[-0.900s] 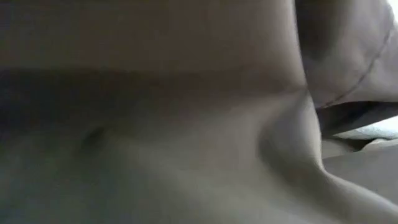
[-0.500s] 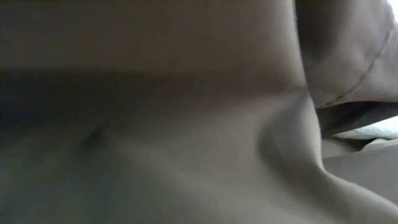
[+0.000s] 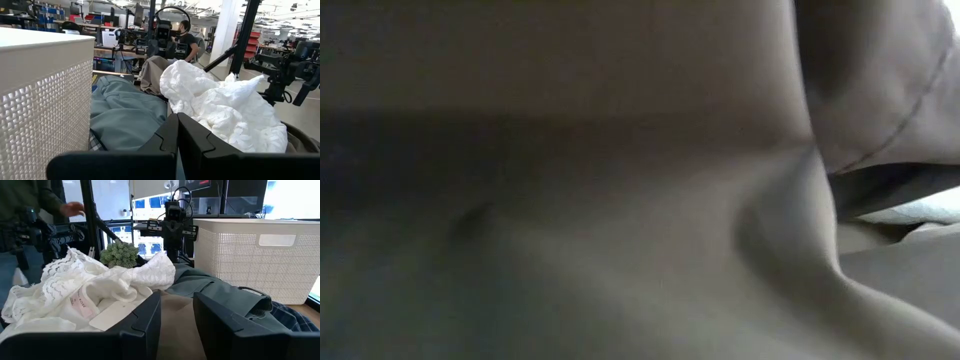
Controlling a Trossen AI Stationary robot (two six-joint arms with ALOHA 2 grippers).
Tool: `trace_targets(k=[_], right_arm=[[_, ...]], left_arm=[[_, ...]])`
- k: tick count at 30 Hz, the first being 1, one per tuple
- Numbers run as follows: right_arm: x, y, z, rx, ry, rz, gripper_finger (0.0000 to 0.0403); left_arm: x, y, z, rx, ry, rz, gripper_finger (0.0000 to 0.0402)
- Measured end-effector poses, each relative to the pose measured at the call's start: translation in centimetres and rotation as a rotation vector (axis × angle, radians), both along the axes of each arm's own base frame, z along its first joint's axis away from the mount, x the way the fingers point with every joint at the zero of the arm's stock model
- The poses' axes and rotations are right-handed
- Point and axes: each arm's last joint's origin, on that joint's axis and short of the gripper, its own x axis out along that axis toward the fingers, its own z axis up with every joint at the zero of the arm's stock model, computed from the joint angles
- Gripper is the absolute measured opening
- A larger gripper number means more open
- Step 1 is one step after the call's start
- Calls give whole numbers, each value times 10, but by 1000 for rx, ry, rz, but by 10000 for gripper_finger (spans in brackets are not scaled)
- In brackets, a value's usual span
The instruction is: Sort clothes
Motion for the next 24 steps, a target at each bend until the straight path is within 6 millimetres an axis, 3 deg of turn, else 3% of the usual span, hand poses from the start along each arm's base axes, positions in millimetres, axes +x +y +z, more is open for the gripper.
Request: trace_targets(k=[20,24], right_arm=[[0,0,0,0,0,0,112],[0,0,0,0,0,0,112]], left_arm=[[0,0,1,-7,-7,2,1],[-1,1,9,-54,-95,24,1]])
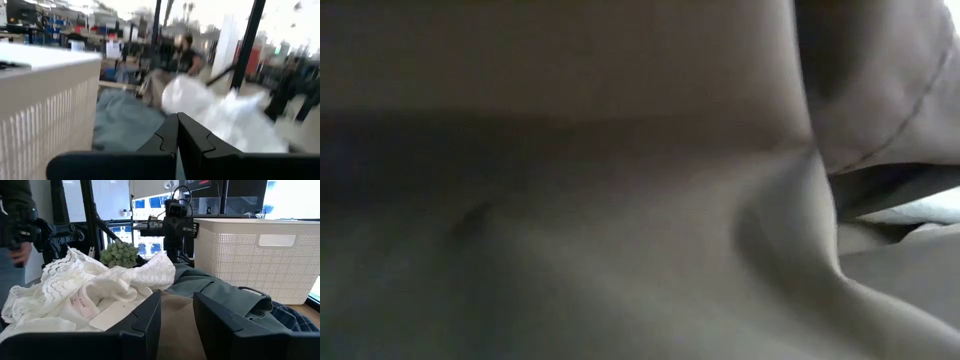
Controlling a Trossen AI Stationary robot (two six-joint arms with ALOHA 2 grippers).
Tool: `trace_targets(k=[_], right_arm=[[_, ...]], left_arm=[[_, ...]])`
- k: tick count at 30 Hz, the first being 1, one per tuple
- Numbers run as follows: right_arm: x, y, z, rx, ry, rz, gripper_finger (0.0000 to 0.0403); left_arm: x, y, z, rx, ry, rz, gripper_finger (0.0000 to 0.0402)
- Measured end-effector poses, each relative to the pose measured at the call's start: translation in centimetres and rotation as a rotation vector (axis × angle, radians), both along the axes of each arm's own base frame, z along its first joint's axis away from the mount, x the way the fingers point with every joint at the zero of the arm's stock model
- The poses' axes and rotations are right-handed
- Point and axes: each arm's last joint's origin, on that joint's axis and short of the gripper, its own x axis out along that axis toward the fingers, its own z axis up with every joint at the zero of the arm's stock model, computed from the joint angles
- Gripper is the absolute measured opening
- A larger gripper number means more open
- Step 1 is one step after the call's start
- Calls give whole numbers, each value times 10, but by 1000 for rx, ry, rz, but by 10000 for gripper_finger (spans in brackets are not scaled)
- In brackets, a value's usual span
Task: Sort clothes
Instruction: Put the white dress into the white laundry bin
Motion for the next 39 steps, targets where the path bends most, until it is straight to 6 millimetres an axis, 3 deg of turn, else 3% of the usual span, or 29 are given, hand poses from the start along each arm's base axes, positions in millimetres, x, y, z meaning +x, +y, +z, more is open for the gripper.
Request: trace_targets(k=[6,8,12,15,20,23,30,39], right_arm=[[0,0,0,0,0,0,112],[0,0,0,0,0,0,112],[0,0,0,0,0,0,112],[0,0,0,0,0,0,112],[0,0,0,0,0,0,112],[0,0,0,0,0,0,112],[0,0,0,0,0,0,112],[0,0,0,0,0,0,112]], left_arm=[[-8,0,28,-404,-297,-137,1],[-11,-1,35,-465,-376,-181,1],[-16,-4,56,-325,-374,-286,1],[-13,-5,71,-239,-258,-241,1],[6,0,97,-202,-100,-14,1],[26,3,108,-281,-50,92,1],[63,2,128,-524,-164,76,1],[86,5,143,-555,-411,109,1]])
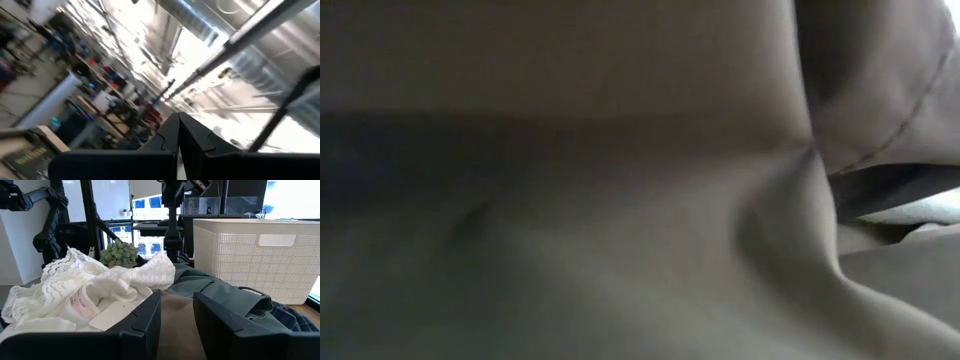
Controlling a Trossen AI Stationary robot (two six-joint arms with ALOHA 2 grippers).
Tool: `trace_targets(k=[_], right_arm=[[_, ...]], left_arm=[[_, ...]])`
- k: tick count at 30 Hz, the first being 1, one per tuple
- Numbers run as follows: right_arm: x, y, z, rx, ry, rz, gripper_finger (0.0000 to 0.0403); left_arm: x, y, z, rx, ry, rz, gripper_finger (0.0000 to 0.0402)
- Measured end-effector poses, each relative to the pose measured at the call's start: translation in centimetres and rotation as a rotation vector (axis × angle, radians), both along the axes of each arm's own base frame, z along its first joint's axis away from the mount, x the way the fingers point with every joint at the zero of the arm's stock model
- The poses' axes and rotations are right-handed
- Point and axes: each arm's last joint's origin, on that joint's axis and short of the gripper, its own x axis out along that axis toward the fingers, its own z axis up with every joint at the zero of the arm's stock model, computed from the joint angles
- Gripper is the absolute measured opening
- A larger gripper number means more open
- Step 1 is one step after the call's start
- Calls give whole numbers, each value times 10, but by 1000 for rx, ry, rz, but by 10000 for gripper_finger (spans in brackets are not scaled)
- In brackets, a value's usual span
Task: Sort clothes
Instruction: Put the white dress into the white laundry bin
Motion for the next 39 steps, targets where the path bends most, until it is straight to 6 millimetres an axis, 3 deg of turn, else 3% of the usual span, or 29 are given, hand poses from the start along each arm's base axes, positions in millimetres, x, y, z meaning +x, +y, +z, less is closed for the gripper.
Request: trace_targets(k=[5,9,12,18,23,29,34,39], right_arm=[[0,0,0,0,-1,0,112],[0,0,0,0,0,0,112],[0,0,0,0,0,0,112],[0,0,0,0,0,0,112],[0,0,0,0,0,0,112],[0,0,0,0,0,0,112],[0,0,0,0,0,0,112],[0,0,0,0,0,0,112]], left_arm=[[28,-4,23,177,103,-3,1],[56,-12,36,360,241,-179,1],[76,-18,35,411,287,-336,1],[107,-25,15,418,464,-472,24],[120,-45,-4,526,837,-604,98],[137,-74,-21,559,957,-729,195],[158,-94,-53,541,1048,-635,242],[184,-99,-100,402,1154,-496,263]])
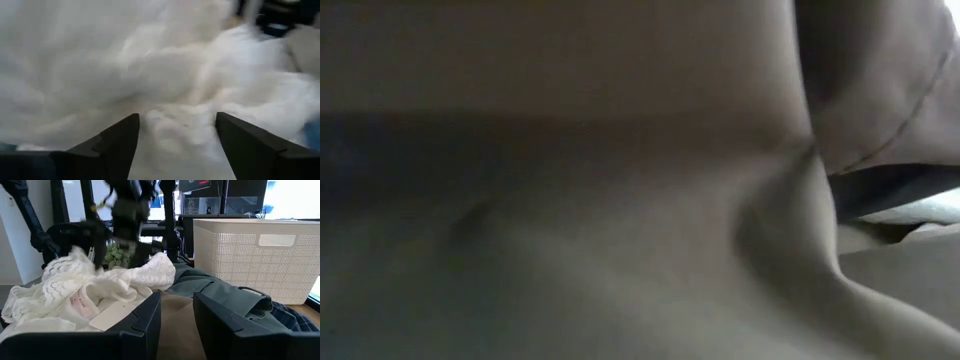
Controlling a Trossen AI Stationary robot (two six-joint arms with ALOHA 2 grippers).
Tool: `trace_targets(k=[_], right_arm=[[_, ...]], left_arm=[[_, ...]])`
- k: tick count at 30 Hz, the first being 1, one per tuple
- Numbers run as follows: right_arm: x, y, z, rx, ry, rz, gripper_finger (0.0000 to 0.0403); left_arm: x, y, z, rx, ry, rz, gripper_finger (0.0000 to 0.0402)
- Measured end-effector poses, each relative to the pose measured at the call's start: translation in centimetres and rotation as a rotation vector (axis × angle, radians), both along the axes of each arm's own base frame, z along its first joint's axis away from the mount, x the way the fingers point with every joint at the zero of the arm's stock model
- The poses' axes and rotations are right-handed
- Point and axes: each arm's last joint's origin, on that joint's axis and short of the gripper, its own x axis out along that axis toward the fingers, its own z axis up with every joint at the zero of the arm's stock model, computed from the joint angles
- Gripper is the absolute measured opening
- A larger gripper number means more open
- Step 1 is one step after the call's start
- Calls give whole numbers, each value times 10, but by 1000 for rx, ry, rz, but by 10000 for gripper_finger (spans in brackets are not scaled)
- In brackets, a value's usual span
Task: Sort clothes
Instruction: Put the white dress into the white laundry bin
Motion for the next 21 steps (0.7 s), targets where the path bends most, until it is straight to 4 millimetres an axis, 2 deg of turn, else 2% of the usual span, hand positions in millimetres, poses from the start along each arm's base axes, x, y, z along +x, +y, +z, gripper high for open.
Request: trace_targets(k=[7,9,11,14,16,17,21], right_arm=[[0,0,0,0,0,0,112],[0,0,0,0,0,0,112],[0,0,0,0,0,0,112],[0,0,0,0,0,0,112],[0,0,0,0,0,0,112],[0,0,0,0,0,0,112],[0,0,0,0,0,0,112]], left_arm=[[20,7,-65,-78,164,192,261],[22,7,-76,-90,187,227,242],[23,7,-81,-90,195,248,205],[22,8,-80,-101,203,258,118],[20,8,-74,-122,202,242,49],[19,8,-69,-136,200,230,27],[12,9,-34,-195,126,189,24]])
